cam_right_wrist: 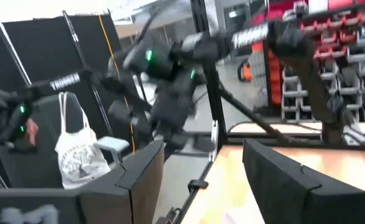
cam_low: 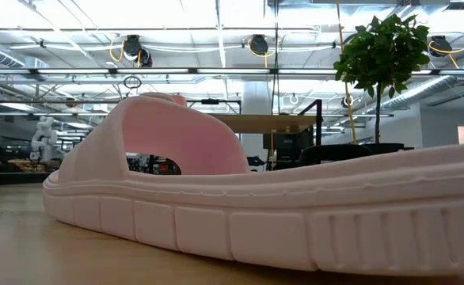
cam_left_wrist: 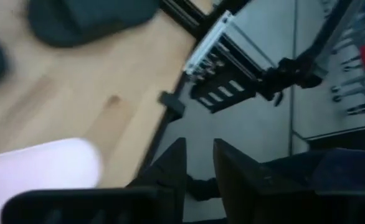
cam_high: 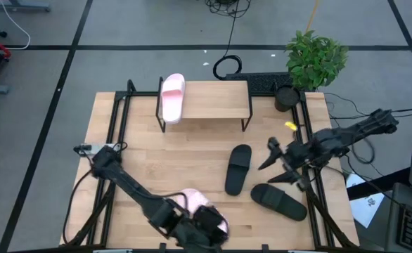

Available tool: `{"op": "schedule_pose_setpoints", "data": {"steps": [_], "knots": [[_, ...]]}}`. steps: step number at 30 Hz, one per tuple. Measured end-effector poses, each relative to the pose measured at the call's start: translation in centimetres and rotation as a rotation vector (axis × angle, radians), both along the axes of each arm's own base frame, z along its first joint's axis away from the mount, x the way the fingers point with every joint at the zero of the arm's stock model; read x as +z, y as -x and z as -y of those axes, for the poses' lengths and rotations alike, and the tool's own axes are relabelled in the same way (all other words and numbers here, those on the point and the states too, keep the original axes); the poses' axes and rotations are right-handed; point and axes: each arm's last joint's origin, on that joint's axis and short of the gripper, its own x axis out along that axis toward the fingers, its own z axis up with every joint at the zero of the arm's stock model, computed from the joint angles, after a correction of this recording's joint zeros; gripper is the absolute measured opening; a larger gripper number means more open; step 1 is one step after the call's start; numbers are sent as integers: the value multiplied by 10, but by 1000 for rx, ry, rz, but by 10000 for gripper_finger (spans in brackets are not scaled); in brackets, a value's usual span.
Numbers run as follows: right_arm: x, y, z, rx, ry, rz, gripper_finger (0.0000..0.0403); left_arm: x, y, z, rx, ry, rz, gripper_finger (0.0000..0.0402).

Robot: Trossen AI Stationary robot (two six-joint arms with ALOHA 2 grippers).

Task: Pick and place slides into the shelf
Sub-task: Put the pink slide on the shelf

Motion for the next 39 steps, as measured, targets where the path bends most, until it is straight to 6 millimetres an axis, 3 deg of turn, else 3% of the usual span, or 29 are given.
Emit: {"op": "schedule_pose_setpoints", "data": {"steps": [6,11,23,30,39], "knots": [[11,30,12,3,-24,57,210,-34,-23,7,37,22,-137,50],[12,39,16,4,-22,52,210,-38,-26,1,79,42,-173,36],[8,35,14,7,-7,17,210,-25,-47,-18,60,64,-43,24],[4,34,14,7,8,-19,210,-26,-54,-30,50,184,-115,23],[1,34,14,5,39,-31,210,-38,-44,-36,120,171,-284,18]]}}
